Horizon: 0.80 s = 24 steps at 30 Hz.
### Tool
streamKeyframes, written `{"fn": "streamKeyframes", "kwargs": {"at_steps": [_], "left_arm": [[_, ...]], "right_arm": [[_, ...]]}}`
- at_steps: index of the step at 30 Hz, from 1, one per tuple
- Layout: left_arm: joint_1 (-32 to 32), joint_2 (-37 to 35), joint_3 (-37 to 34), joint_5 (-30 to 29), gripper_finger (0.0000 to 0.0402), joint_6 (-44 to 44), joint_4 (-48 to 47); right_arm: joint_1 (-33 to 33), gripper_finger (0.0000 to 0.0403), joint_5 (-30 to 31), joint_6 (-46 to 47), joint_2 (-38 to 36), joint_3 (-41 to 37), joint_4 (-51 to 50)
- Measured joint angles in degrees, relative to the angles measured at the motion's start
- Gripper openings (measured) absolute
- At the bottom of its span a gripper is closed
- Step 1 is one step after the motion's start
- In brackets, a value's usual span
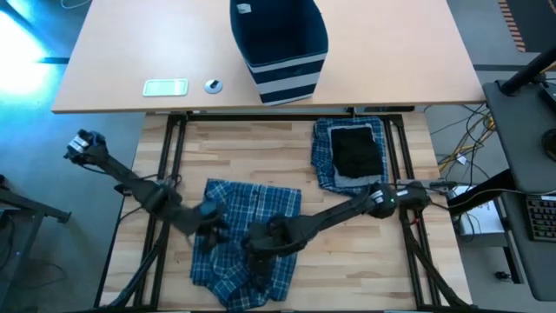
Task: Fold Laundry from Bin
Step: Fold the blue patterned long sleeve
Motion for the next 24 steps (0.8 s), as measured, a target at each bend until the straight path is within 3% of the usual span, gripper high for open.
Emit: {"fn": "streamKeyframes", "kwargs": {"at_steps": [7,10,13,17,21,24], "left_arm": [[-15.3,6.5,0.0,-4.6,0.0217,-2.3,9.5],[-18.6,11.2,-0.1,-6.4,0.0217,-6.2,11.7],[-19.6,15.6,-0.1,-6.4,0.0217,-9.3,17.5],[-20.6,22.2,2.9,-6.5,0.0221,-9.0,24.1],[-21.0,30.4,11.5,-6.6,0.0235,-3.6,17.4],[-20.9,36.6,19.8,-8.5,0.0254,-3.2,4.0]], "right_arm": [[2.7,0.0133,1.4,-3.9,4.9,-4.0,21.5],[3.3,0.0133,-2.5,-6.8,7.0,-4.3,29.7],[3.4,0.0132,-5.6,-6.7,7.6,-4.1,28.1],[3.4,0.0133,-4.2,-6.6,6.5,-3.1,19.7],[3.5,0.0134,-1.5,-6.5,4.7,-2.6,15.5],[3.5,0.0132,-1.5,-5.8,4.5,-2.6,15.0]]}}
